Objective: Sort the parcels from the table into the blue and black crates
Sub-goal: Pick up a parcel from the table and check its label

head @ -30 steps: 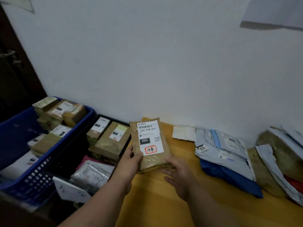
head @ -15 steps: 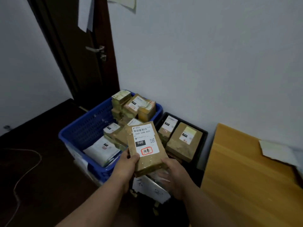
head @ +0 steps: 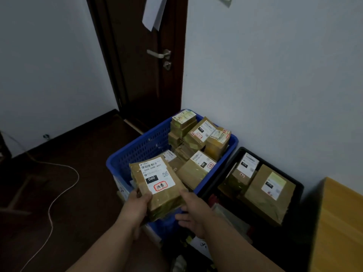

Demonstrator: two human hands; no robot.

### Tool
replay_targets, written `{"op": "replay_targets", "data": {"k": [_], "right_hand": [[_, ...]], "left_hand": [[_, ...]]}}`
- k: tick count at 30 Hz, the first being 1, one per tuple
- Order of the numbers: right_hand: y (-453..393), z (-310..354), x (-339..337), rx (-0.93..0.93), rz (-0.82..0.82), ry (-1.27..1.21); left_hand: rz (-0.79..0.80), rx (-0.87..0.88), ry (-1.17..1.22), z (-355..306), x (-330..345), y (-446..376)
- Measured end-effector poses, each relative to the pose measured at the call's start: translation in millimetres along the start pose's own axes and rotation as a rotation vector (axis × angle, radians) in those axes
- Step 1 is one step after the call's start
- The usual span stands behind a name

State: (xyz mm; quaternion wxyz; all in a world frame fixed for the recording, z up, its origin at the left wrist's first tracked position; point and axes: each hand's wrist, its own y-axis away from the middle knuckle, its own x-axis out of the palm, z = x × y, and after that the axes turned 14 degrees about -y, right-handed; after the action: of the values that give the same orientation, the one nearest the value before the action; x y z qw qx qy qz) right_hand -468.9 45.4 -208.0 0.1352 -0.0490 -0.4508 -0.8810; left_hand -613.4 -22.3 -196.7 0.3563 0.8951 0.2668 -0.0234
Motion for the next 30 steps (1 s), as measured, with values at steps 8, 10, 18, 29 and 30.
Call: {"op": "replay_targets", "data": {"k": [8,10,18,29,30], "right_hand": [[-106,63,38,0.066,-0.078,-0.133],[-124,82,46,0.098,-0.095,-0.079],[-208,114,73,0.017,-0.258,-0.144],[-291,146,87,-0.004,-0.532,-0.254],[-300,145,89,-0.001,-0.554,-0.278]], "left_hand": [[0.030,-0.121,-0.011,-44,4,-107],[0.072,-0.133,-0.022,-60,13,-130],[0.071,-0.154,-0.140,-93,23,-218],[0.261,-0.050,-0.588,-129,7,-374],[0.279,-0.059,-0.583,-129,9,-386]]}}
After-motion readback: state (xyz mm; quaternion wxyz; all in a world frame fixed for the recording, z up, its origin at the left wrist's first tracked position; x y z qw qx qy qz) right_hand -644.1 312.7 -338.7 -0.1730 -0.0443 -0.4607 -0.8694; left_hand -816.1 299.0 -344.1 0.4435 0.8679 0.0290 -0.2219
